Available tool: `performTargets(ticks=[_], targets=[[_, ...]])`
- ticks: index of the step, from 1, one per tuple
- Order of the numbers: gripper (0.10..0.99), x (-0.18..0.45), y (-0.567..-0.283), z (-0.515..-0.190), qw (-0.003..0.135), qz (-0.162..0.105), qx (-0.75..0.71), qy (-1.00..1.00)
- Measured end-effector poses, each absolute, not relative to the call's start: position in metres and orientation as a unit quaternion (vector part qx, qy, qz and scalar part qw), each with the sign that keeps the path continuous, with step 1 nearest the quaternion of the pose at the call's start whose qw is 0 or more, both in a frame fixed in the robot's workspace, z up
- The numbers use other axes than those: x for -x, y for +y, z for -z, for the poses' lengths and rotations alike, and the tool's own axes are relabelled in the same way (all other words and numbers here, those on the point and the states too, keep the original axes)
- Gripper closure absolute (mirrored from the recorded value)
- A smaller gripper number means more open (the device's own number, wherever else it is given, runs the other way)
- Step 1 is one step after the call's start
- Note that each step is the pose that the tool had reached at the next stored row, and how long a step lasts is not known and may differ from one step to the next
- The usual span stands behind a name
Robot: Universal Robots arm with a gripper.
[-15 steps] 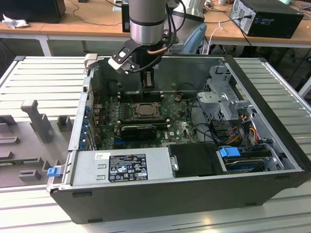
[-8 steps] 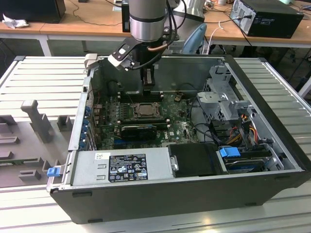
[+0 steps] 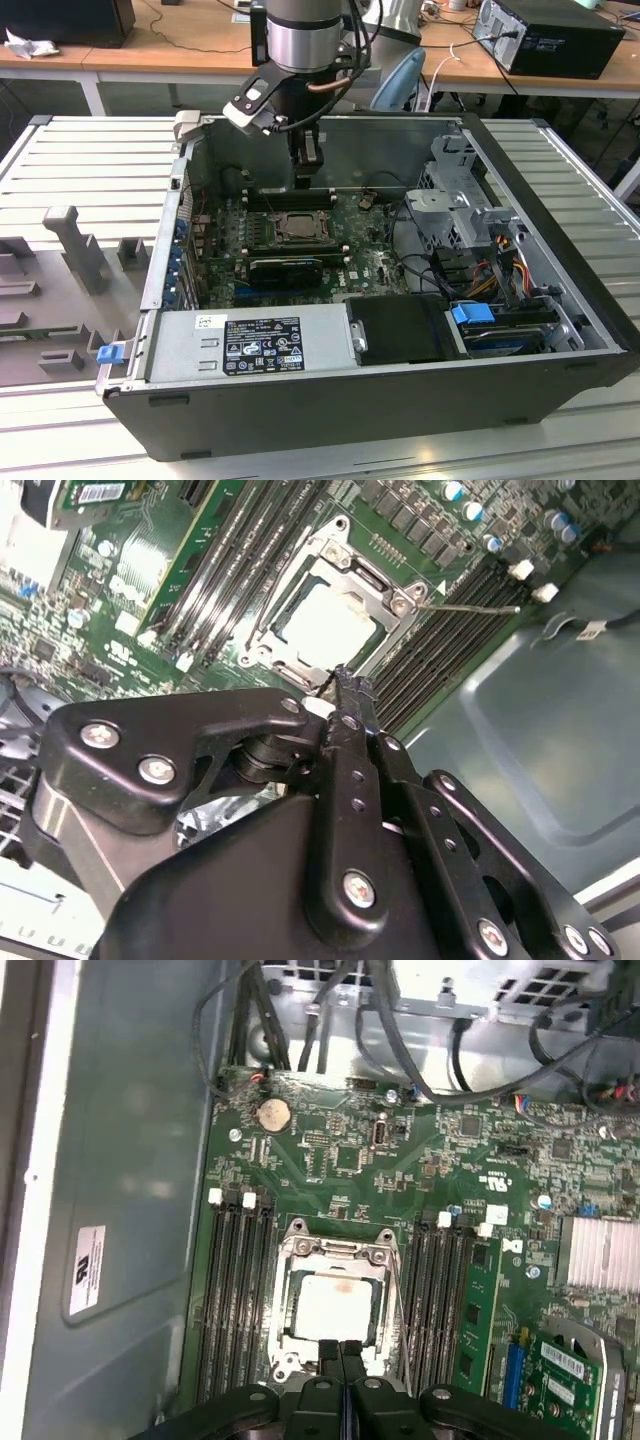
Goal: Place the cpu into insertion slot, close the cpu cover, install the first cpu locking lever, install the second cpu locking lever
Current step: 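Install the first cpu locking lever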
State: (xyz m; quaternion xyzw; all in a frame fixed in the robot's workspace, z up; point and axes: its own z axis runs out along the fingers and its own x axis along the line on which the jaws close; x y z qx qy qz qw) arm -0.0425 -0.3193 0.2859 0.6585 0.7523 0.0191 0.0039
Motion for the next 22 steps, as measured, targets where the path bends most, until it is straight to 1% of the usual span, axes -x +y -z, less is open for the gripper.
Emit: performTargets(ticks=[10,22], targets=[[0.98,0.0425,-0.3193,-0.2858,0.002,-0.019,-0.578,0.816],[0.98,0.0425,-0.3192,-0.2858,0.001,-0.019,-0.53,0.848]])
